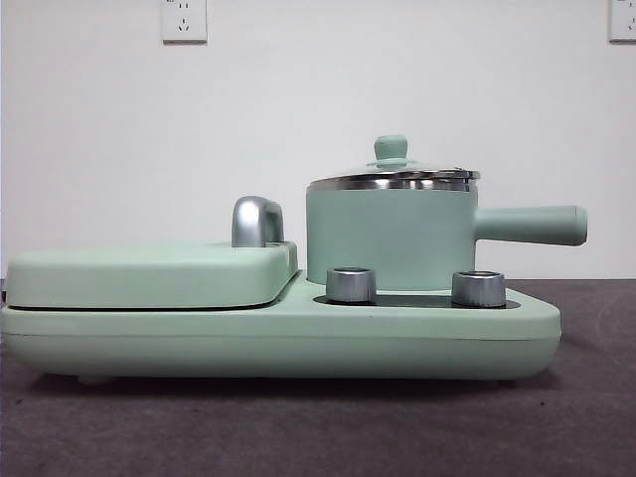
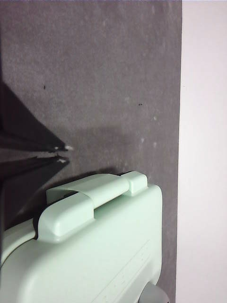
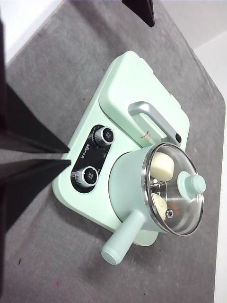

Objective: Put the buns in a small steamer

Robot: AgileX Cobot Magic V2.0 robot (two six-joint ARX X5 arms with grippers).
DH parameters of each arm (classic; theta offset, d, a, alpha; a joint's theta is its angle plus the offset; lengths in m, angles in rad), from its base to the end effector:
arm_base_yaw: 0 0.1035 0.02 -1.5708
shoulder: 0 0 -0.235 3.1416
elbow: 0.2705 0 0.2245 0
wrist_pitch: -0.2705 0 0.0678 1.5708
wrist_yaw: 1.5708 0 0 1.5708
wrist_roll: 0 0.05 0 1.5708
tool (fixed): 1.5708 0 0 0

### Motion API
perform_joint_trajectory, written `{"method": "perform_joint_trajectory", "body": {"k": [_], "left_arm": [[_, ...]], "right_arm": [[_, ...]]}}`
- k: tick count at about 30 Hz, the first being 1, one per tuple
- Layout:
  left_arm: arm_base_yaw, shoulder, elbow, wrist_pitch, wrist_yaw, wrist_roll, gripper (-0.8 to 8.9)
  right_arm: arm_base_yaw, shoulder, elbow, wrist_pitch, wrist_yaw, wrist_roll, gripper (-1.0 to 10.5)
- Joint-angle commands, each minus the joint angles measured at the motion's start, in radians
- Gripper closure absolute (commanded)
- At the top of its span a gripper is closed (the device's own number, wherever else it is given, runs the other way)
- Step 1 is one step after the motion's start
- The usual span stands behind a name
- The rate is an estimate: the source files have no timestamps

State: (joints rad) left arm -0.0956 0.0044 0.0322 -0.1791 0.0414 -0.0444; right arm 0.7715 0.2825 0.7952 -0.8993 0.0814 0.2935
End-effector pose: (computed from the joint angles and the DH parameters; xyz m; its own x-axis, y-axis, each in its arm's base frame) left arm 0.1153 -0.0131 0.1528 0.9793 -0.1355 -0.1506 0.1293 0.9903 -0.0501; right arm 0.0475 0.0406 0.2831 0.7185 0.5853 -0.3758 -0.5353 0.8103 0.2386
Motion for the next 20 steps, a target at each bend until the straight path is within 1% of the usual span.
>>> {"method": "perform_joint_trajectory", "body": {"k": [1,3,4,7,9,11,15,19,20], "left_arm": [[0.0,-0.001,-0.018,0.0,-0.002,0.006,7.93],[0.0,-0.001,-0.018,0.0,-0.002,0.006,7.93],[0.0,-0.001,-0.018,0.0,-0.002,0.006,7.93],[0.0,-0.001,-0.018,0.0,-0.001,0.006,7.93],[0.0,-0.001,-0.018,0.0,-0.001,0.006,7.93],[0.0,-0.001,-0.018,0.0,-0.001,0.006,7.93],[0.0,-0.001,-0.018,0.0,-0.001,0.006,7.93],[0.0,-0.001,-0.018,0.0,-0.001,0.006,7.93],[0.0,-0.001,-0.018,-0.001,-0.001,0.006,7.93]], "right_arm": [[-0.045,-0.027,-0.019,0.048,-0.004,0.005,9.3],[-0.135,-0.053,-0.068,0.114,-0.058,0.005,9.3],[-0.183,-0.071,-0.098,0.154,-0.065,0.005,9.3],[-0.331,-0.137,-0.23,0.33,-0.049,0.003,9.3],[-0.429,-0.183,-0.34,0.464,-0.048,-0.02,9.3],[-0.509,-0.224,-0.433,0.55,-0.05,-0.04,9.3],[-0.634,-0.278,-0.573,0.585,-0.048,-0.042,9.3],[-0.695,-0.278,-0.647,0.584,-0.049,-0.045,9.3],[-0.701,-0.278,-0.658,0.584,-0.047,-0.058,9.3]]}}
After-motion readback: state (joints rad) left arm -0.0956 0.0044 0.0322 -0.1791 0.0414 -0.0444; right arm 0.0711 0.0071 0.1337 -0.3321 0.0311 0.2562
